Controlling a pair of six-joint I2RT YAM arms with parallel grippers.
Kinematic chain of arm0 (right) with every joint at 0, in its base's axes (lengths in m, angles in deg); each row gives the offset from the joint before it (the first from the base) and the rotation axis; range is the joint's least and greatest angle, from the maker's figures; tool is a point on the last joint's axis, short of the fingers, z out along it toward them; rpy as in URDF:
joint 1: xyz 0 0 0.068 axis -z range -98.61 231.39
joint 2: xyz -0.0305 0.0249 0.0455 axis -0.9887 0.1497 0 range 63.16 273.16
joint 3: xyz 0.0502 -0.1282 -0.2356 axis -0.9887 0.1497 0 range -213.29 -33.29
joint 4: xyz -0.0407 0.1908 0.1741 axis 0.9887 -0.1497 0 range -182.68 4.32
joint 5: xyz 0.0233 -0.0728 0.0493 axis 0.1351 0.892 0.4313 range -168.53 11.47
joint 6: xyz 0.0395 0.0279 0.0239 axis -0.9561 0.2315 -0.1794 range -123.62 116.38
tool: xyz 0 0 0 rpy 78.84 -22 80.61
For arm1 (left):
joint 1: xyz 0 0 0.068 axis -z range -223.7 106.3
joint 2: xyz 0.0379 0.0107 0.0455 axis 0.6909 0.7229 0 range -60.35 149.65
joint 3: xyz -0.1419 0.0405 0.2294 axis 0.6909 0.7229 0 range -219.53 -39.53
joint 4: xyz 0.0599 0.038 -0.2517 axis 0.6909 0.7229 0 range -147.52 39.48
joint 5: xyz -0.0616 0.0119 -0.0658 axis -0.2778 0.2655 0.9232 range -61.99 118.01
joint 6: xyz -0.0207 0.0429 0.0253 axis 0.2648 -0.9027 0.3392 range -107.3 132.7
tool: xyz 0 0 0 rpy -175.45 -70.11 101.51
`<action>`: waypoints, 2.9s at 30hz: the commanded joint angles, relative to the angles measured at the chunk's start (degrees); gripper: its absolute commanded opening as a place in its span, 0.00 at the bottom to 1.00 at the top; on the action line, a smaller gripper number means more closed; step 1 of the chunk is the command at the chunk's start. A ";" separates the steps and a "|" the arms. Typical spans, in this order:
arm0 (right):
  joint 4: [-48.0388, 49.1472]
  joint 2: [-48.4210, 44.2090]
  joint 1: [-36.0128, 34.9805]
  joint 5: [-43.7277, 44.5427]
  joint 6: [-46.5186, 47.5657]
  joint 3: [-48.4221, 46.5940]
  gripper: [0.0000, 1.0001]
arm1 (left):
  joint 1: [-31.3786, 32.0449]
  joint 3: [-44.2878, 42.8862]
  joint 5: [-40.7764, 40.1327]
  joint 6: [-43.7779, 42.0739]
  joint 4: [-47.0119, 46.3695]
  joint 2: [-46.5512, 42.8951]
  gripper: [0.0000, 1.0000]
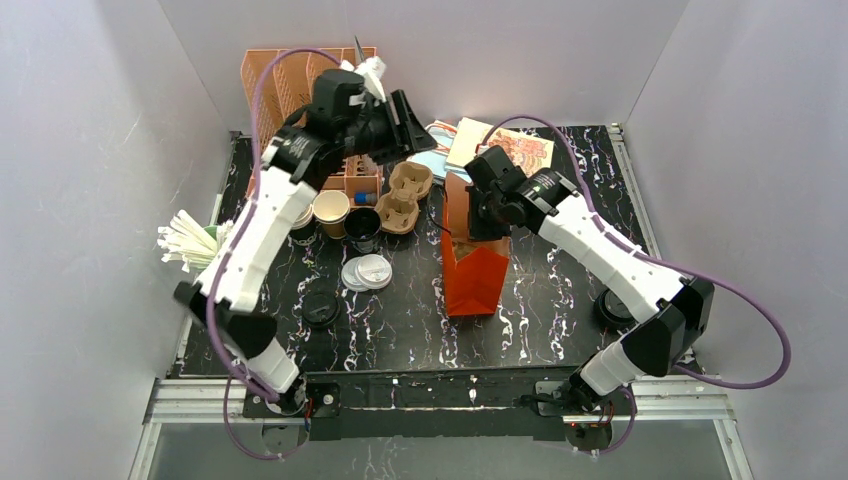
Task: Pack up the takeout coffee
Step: Adjust the cup tray in the takeout bag.
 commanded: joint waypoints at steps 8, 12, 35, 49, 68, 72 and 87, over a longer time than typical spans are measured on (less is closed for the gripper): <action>2.34 -1.90 -0.02 -2.30 3.56 -0.43 0.01 | -1.54 -2.80 19.72 -7.20 1.71 14.11 0.64; 2.73 -1.68 0.05 -2.17 3.87 -0.68 0.01 | -1.46 -0.63 18.45 -8.21 2.93 14.71 0.53; 12.89 -9.76 -3.20 -6.60 15.24 8.94 0.01 | 7.00 21.36 0.00 4.66 -9.82 -4.95 0.00; 22.43 -25.10 -10.08 -2.35 17.75 27.58 0.01 | 12.87 36.31 -2.20 -0.14 -24.44 -19.46 0.00; 21.54 -21.02 -10.13 1.16 22.17 22.70 0.01 | 9.93 41.22 4.57 10.47 -27.33 -17.02 0.00; 25.95 -21.56 -10.16 0.63 20.96 26.23 0.01 | 6.17 38.82 5.35 16.10 -22.82 -14.79 0.00; 22.81 -16.55 -10.18 1.41 26.14 18.07 0.01 | 3.03 33.72 7.74 25.96 -13.25 -9.78 0.00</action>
